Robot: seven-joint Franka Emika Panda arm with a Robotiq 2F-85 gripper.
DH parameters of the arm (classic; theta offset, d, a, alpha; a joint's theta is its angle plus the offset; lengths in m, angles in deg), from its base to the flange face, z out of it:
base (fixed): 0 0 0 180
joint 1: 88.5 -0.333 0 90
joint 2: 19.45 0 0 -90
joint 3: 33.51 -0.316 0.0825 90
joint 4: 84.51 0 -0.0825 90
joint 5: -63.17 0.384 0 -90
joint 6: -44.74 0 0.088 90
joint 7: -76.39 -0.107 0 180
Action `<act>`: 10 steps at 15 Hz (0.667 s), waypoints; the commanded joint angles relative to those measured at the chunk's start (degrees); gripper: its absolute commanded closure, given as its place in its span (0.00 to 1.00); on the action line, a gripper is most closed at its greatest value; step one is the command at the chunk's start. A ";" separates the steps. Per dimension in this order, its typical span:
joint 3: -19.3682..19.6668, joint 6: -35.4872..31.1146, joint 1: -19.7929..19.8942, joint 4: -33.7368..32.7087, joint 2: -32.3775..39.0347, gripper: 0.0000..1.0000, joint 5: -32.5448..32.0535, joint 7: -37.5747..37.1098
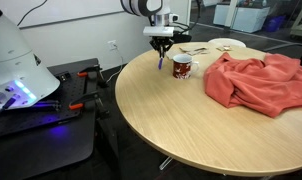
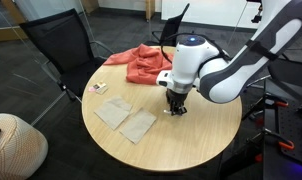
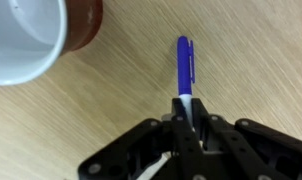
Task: Take the blue pen out of the maroon mug
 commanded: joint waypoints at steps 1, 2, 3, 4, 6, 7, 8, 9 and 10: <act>1.17 0.80 -1.55 -3.07 2.66 0.97 -3.36 -4.25; 1.12 0.92 -1.52 -3.46 2.90 0.97 -3.94 -4.83; 1.19 1.08 -1.69 -3.80 3.05 0.97 -4.50 -5.56; 1.15 1.12 -1.69 -3.96 3.12 0.62 -4.89 -5.94; 1.02 0.63 -1.65 -3.76 2.78 0.54 -5.42 -6.66; 0.84 0.29 -1.51 -3.43 2.38 0.48 -5.69 -6.68; 0.82 -0.18 -1.48 -2.86 1.73 0.39 -6.00 -6.95; 0.58 -0.74 -1.20 -2.45 1.32 0.32 -6.17 -7.20; 0.37 -1.14 -0.97 -2.08 0.90 0.24 -6.25 -7.17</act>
